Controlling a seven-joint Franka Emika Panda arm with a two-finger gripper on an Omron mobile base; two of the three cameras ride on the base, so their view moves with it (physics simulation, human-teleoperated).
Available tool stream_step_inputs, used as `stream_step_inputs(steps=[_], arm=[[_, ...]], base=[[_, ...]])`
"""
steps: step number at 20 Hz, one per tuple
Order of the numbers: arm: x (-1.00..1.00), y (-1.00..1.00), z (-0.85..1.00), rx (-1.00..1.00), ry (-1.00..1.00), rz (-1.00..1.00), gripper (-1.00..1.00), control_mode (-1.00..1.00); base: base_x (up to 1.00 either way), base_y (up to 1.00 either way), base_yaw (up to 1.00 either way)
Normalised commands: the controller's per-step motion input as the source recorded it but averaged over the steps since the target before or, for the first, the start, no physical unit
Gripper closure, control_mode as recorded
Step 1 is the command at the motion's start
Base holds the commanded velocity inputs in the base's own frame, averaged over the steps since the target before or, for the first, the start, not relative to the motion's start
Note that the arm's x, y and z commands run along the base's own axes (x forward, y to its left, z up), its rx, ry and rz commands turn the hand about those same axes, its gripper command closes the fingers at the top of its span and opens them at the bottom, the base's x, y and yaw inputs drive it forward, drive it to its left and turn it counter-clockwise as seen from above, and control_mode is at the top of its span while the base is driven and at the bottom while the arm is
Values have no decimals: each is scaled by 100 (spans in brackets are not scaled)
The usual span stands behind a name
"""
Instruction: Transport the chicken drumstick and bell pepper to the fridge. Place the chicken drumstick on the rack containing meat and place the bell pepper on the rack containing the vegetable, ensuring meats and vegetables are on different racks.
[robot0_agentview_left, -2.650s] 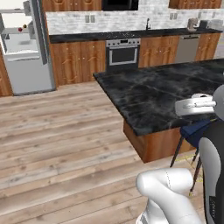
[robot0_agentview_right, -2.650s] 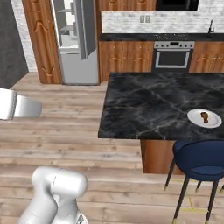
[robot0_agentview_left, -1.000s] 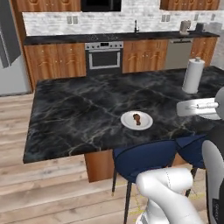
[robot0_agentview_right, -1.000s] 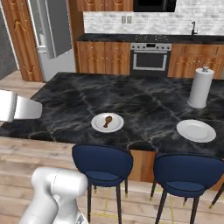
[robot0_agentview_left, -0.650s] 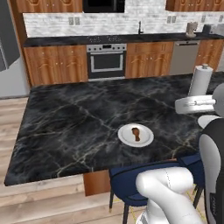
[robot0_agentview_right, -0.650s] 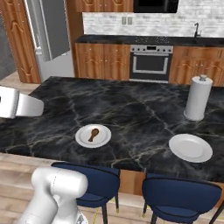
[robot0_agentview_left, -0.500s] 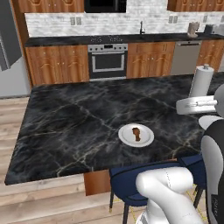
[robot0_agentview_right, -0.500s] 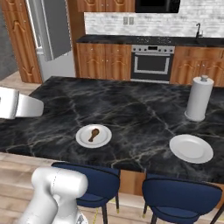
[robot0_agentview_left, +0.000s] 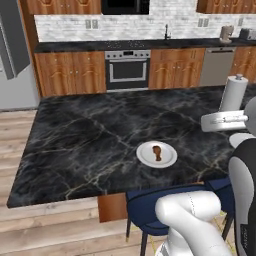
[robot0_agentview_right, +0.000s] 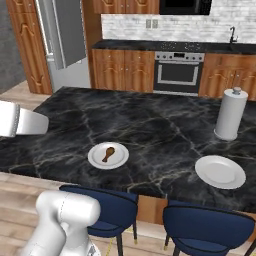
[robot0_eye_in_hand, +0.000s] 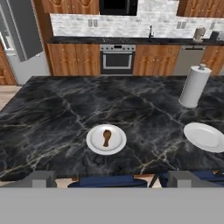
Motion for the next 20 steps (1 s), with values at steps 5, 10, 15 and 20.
stream_step_inputs(steps=[5,10,15,20], arm=[[0,0,0,0,0,0,-100,100],[19,-12,-11,4,10,9,-100,-100],[14,-44,-64,21,21,7,-100,-100],[23,-9,-71,15,18,-2,-100,-100]], base=[[44,-39,22],[20,-25,14],[0,0,0],[0,0,0]])
